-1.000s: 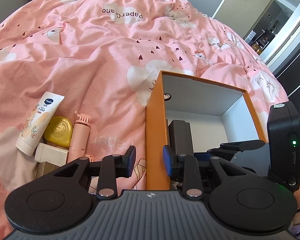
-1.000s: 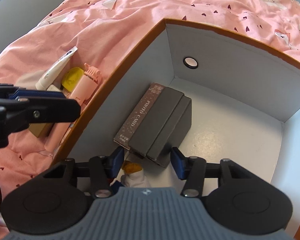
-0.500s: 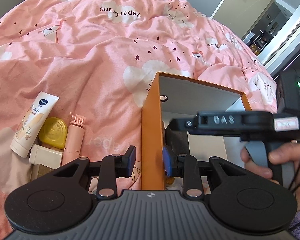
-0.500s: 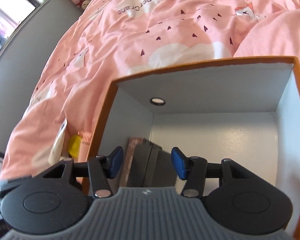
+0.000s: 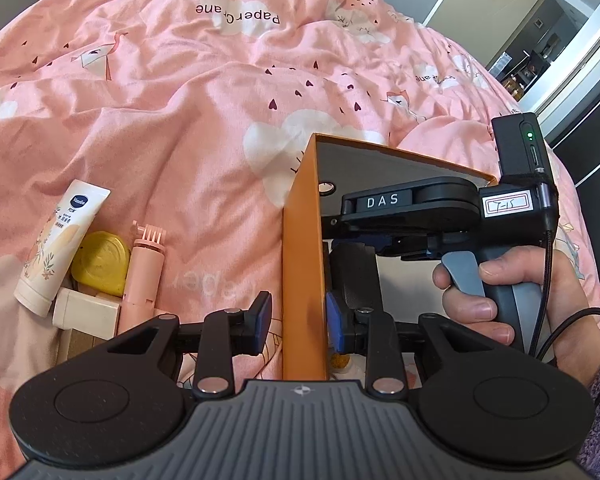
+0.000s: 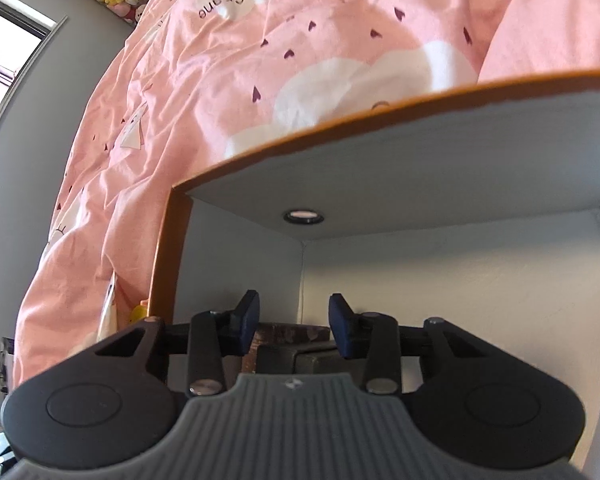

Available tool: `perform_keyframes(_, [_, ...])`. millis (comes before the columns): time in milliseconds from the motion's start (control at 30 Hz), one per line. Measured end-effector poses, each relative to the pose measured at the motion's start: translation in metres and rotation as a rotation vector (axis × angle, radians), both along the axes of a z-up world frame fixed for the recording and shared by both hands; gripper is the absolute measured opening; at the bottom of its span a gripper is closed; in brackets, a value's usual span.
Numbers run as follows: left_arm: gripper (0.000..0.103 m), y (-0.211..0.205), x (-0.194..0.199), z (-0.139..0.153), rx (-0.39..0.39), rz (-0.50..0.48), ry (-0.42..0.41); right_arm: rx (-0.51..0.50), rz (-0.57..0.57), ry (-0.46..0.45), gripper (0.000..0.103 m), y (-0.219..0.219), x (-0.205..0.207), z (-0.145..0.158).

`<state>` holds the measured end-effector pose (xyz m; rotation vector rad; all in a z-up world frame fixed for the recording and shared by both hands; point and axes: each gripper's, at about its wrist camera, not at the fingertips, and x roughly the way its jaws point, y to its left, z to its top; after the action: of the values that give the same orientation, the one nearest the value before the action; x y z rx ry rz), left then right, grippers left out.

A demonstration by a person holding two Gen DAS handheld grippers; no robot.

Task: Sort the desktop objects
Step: 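Open the right gripper and release the black box inside the box, then lift both grippers out of the box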

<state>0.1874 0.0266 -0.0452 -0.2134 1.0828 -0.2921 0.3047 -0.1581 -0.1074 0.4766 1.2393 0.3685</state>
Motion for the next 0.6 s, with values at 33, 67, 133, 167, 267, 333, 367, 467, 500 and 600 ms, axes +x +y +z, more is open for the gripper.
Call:
perform_keyframes(33, [0.033,-0.001,0.0,0.0,0.002,0.001,0.002,0.005,0.012,0.01,0.037,0.001,-0.001,-0.002])
perform_keyframes(67, [0.033,-0.001,0.0,-0.001,0.004,0.001,0.004,0.005,0.012,0.01,0.036,0.001,-0.001,-0.002])
perform_keyframes(133, [0.033,-0.002,0.0,-0.001,0.009,0.003,0.006,0.007,0.028,0.016,0.036,0.003,-0.008,-0.004])
perform_keyframes(167, [0.033,-0.001,0.0,-0.001,0.008,0.002,0.007,0.007,0.032,0.016,0.036,0.003,-0.01,-0.004])
perform_keyframes(267, [0.033,-0.002,-0.001,-0.001,0.013,0.001,0.007,0.001,0.042,0.012,0.036,0.004,-0.011,-0.002])
perform_keyframes(333, [0.033,-0.003,-0.001,-0.001,0.018,0.001,0.008,-0.023,0.05,-0.01,0.036,0.007,-0.011,0.0])
perform_keyframes(367, [0.033,-0.004,-0.001,-0.001,0.022,0.0,0.006,-0.033,0.053,-0.023,0.037,0.008,-0.012,0.001])
perform_keyframes(467, [0.033,-0.005,-0.004,0.001,0.034,-0.005,-0.007,-0.082,0.062,-0.092,0.037,0.011,-0.018,0.013])
perform_keyframes(500, [0.033,-0.005,-0.005,0.002,0.034,-0.005,-0.012,-0.082,0.062,-0.092,0.037,0.011,-0.018,0.013])
perform_keyframes(600, [0.033,-0.005,-0.01,0.006,0.027,-0.009,-0.026,-0.179,0.044,-0.178,0.037,0.009,-0.031,0.033])
